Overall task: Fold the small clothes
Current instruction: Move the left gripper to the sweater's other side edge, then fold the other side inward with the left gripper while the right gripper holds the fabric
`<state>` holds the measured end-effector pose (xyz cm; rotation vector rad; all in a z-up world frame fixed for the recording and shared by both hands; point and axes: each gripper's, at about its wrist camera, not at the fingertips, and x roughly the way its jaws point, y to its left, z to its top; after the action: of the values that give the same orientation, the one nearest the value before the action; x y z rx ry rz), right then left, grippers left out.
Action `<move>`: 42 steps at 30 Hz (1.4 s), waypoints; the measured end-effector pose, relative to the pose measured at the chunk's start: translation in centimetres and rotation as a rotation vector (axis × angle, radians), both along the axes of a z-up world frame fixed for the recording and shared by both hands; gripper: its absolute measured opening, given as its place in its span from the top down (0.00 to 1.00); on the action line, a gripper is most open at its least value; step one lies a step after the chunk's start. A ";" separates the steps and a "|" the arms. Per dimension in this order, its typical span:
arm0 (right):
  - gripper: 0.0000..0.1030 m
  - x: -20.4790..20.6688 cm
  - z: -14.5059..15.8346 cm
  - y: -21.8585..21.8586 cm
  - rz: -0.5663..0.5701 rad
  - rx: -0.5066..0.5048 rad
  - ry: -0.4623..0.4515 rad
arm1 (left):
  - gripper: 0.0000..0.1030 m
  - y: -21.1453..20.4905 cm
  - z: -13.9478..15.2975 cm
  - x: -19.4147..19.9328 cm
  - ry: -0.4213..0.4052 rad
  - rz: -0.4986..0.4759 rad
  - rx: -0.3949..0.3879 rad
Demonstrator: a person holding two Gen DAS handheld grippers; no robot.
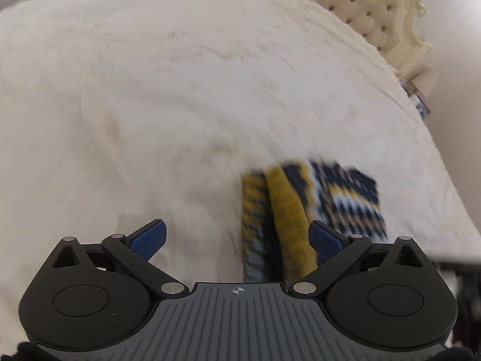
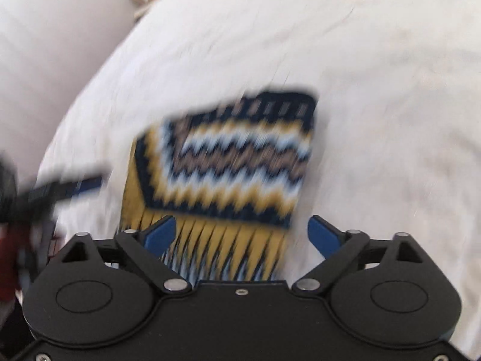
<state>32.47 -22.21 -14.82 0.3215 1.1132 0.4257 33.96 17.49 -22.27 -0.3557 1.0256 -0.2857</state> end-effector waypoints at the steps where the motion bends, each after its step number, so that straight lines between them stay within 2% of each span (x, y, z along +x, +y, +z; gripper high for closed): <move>1: 0.06 1.2 -0.4 -0.2 -0.018 0.011 0.001 | 0.01 -0.3 -0.3 -1.1 0.023 -0.011 -0.015; 2: 0.06 2.3 -1.0 -0.2 -0.051 0.030 -0.012 | 0.01 -0.6 -0.6 -1.8 0.048 -0.024 -0.036; 4: 0.06 4.6 -2.4 -0.3 -0.069 0.059 0.018 | 0.01 -2.1 -1.8 -2.8 0.088 -0.062 -0.077; 9: 0.05 8.0 -6.3 0.4 -0.061 0.138 0.094 | 0.01 -5.4 -5.3 -4.2 0.175 -0.093 -0.071; 11: 0.00 8.4 -7.3 1.3 -0.036 0.151 0.107 | 0.01 -6.3 -6.0 -3.7 0.168 -0.108 -0.056; 15: 0.00 9.4 -8.0 2.9 -0.006 0.205 0.092 | 0.01 -6.9 -6.4 -1.1 0.135 -0.132 -0.075; 20: 0.00 10.2 -8.9 3.2 -0.039 0.257 0.103 | 0.01 -7.2 -6.5 0.9 0.134 -0.157 -0.106; 24: 0.00 10.4 -9.3 2.5 -0.065 0.305 0.143 | 0.02 -6.5 -6.5 0.4 0.162 -0.096 -0.154; 25: 0.06 10.5 -9.2 2.4 -0.067 0.304 0.156 | 0.03 -6.3 -6.6 0.3 0.171 -0.084 -0.166; 26: 0.25 10.5 -9.1 2.6 -0.068 0.284 0.156 | 0.07 -6.2 -6.7 0.4 0.178 -0.077 -0.174; 27: 0.35 10.6 -8.9 2.9 -0.061 0.256 0.150 | 0.11 -6.1 -6.8 0.3 0.185 -0.083 -0.175; 28: 0.45 10.6 -8.8 3.3 -0.048 0.239 0.150 | 0.20 -5.7 -6.7 0.4 0.186 -0.097 -0.180; 29: 0.52 10.5 -8.5 3.5 -0.048 0.218 0.148 | 0.48 -5.4 -6.8 0.7 0.186 -0.108 -0.205; 30: 0.54 10.5 -8.0 3.7 -0.052 0.197 0.136 | 0.58 -5.2 -6.8 0.8 0.192 -0.097 -0.234; 32: 0.57 10.4 -7.0 4.3 -0.060 0.154 0.124 | 0.61 -5.3 -6.3 0.6 0.177 -0.093 -0.238; 35: 0.58 9.6 -4.9 5.6 -0.043 0.111 0.075 | 0.62 -5.3 -4.8 -0.5 0.143 -0.118 -0.250; 42: 0.58 5.9 1.4 3.5 -0.086 0.163 0.004 | 0.62 -6.4 0.3 -3.9 0.069 -0.181 -0.308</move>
<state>38.38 -18.70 -13.44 0.5120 1.0663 0.4410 30.10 11.09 -21.93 -0.5546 1.0849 -0.6015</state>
